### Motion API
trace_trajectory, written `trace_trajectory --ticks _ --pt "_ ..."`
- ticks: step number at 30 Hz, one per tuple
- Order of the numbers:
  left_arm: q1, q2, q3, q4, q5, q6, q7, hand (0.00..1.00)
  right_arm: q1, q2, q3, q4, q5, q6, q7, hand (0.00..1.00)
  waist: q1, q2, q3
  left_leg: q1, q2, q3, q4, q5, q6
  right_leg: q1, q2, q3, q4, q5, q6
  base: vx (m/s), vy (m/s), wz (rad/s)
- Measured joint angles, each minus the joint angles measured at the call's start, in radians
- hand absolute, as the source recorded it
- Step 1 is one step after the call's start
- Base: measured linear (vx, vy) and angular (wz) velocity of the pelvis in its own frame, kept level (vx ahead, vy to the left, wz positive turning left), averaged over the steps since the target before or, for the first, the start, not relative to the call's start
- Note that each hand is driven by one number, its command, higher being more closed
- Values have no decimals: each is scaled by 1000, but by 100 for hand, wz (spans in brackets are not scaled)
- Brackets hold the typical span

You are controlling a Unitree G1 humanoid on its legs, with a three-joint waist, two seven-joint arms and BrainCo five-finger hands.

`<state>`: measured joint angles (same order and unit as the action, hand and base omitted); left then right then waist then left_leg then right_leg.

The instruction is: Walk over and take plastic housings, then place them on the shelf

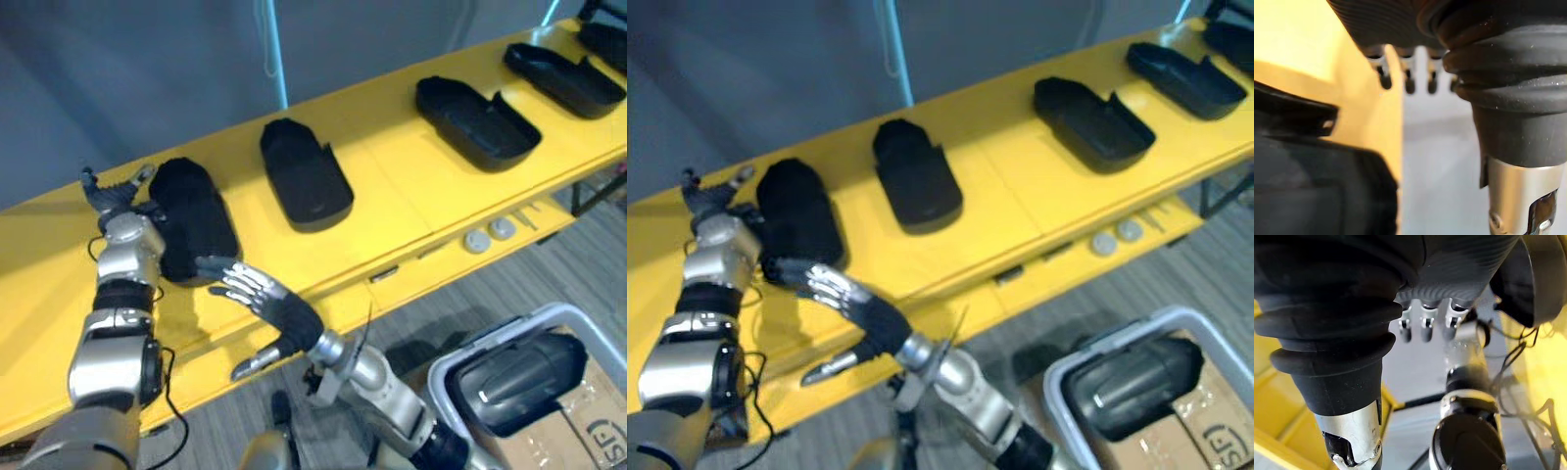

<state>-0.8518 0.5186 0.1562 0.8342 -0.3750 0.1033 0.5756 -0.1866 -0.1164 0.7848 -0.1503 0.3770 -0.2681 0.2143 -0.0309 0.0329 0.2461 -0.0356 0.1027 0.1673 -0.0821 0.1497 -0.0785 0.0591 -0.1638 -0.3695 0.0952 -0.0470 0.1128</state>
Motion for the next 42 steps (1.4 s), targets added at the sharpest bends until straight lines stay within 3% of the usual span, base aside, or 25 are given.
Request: trace_trajectory --ticks 4,6,9,12,13,15,18,23,27,30,31,32,36,42 --pt "2 34 32 3 76 -3 4 0 30 -1 -5 0 -2 0 -2 0 2 -9 -32 12 8 11 0 -1 -1 19 13 14 -40 23 -4 -6 -13 -12" --pt "9 70 41 3 87 -28 4 0 45 -8 -13 0 -9 0 -8 0 -1 -6 -51 16 10 10 0 -4 -5 31 17 14 -56 29 -2 -11 -5 -2" --pt "44 122 42 -3 117 -124 -8 0 79 -30 -19 -1 -34 0 -24 0 8 1 -110 17 14 8 -5 -9 -9 45 26 11 -85 34 -3 0 0 0" --pt "158 136 80 -170 117 -199 -18 0 95 -37 -32 -1 -57 0 -38 0 17 12 -139 16 9 6 -5 -11 -9 48 28 4 -90 37 -4 2 1 2" --pt "240 136 117 -285 117 -242 -33 0 102 -38 -46 -1 -58 0 -43 0 18 16 -148 15 8 3 -5 -10 -9 48 27 -6 -88 37 -4 6 -8 8" --pt "379 118 182 -470 121 -279 -33 0 107 -39 -81 -1 -74 0 -47 0 25 19 -163 13 6 -6 -6 -10 -9 50 27 -16 -86 37 -4 15 -12 11" --pt "644 -25 306 -760 179 -328 0 0 130 -46 -163 0 -91 -1 -70 0 72 24 -196 1 0 -39 -6 -8 -10 58 26 -46 -89 35 -7 20 -14 29" --pt "1025 -266 341 -934 234 -312 22 0 134 -79 -225 26 -96 -1 -82 0 147 10 -222 -14 -13 -97 -7 -6 -13 83 24 -109 -91 12 -10 -29 -17 42" --pt "1232 -397 306 -884 234 -265 -65 0 96 -90 -277 99 -96 6 -82 0 193 -13 -235 -46 -19 -143 -7 9 -11 82 25 -171 -91 -1 -1 -59 -10 42" --pt "1292 -447 294 -723 184 -246 -156 0 61 -98 -316 133 -90 19 -81 0 209 -23 -236 -63 -25 -162 -7 15 -8 84 24 -199 -92 -1 3 -46 17 28" --pt "1328 -465 282 -615 185 -245 -224 0 45 -100 -347 142 -69 32 -69 0 211 -33 -233 -70 -25 -164 -7 20 -6 83 23 -206 -92 -1 4 -29 22 15" --pt "1335 -467 279 -603 185 -245 -234 0 43 -100 -351 144 -66 32 -65 0 213 -34 -231 -70 -25 -164 -7 20 -6 83 23 -206 -92 0 4 -23 26 12" --pt "1370 -483 253 -494 125 -270 -334 0 19 -108 -372 175 -50 62 -8 0 225 -50 -216 -71 -29 -164 -6 20 -6 83 21 -209 -92 0 5 0 0 0" --pt "1316 -480 175 -369 29 -326 -417 0 -64 -120 -364 315 -118 79 24 0 238 -35 -153 -82 -28 -188 -6 25 -4 94 25 -244 -96 1 8 -1 -3 13"
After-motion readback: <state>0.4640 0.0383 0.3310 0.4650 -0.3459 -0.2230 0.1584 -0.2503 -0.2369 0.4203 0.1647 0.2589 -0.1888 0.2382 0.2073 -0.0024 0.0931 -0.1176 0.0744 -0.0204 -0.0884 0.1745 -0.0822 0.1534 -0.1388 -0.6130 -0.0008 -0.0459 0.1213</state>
